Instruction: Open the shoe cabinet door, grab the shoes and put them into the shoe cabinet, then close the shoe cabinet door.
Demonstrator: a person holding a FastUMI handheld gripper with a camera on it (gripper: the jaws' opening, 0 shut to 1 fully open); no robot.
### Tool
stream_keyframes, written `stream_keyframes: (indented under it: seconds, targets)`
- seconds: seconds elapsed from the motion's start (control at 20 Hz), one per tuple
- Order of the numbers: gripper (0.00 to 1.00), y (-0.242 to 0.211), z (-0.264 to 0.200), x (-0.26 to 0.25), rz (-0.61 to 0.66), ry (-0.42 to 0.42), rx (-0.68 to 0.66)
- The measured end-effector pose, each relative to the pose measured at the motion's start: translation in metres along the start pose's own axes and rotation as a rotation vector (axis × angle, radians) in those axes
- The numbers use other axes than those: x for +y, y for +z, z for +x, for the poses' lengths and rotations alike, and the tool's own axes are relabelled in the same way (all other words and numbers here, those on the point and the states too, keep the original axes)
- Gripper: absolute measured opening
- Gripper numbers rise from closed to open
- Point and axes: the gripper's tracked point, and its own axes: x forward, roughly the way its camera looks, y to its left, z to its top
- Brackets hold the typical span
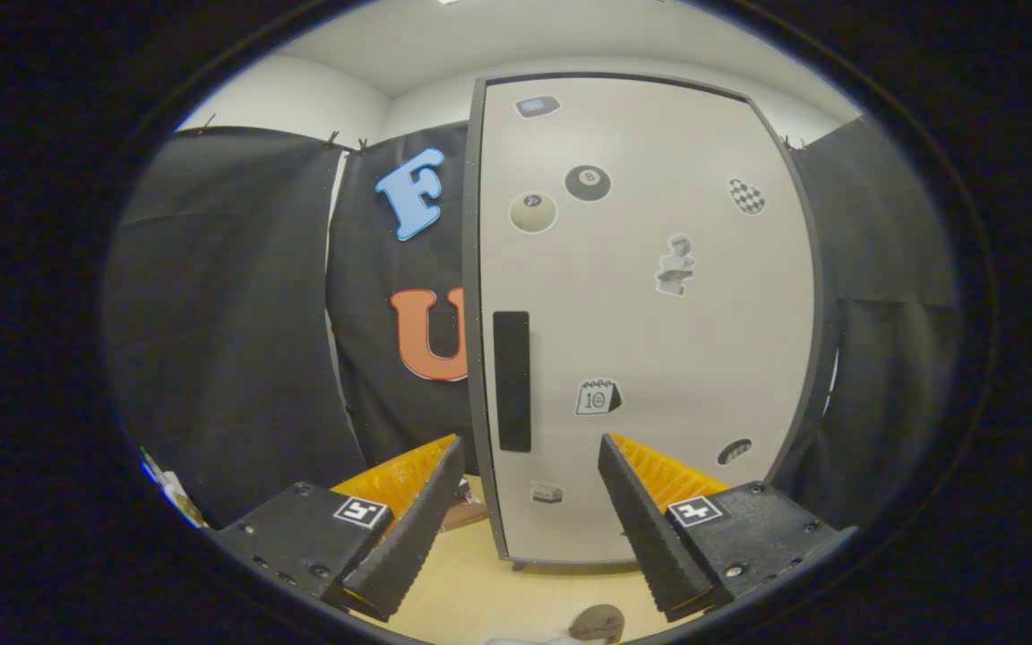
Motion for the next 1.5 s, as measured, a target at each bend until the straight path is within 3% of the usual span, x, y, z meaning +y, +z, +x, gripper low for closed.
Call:
stream_keyframes:
  seconds: [0.4, 0.7, 0.85, 1.0, 1.15, 1.5]
  targets:
    - [0.92, 0.006, 0.082, 0.002, 0.012, -0.061, 0.025]
    - [0.69, 0.01, 0.096, -0.004, 0.01, -0.129, 0.029]
    - [0.45, 0.011, 0.092, 0.002, 0.02, -0.128, 0.044]
    - [0.37, 0.007, 0.094, 0.002, 0.015, -0.091, 0.069]
    - [0.32, 0.005, 0.08, 0.002, 0.004, -0.029, 0.077]
    - [0.28, -0.005, -0.025, -0.013, -0.029, 0.043, 0.07]
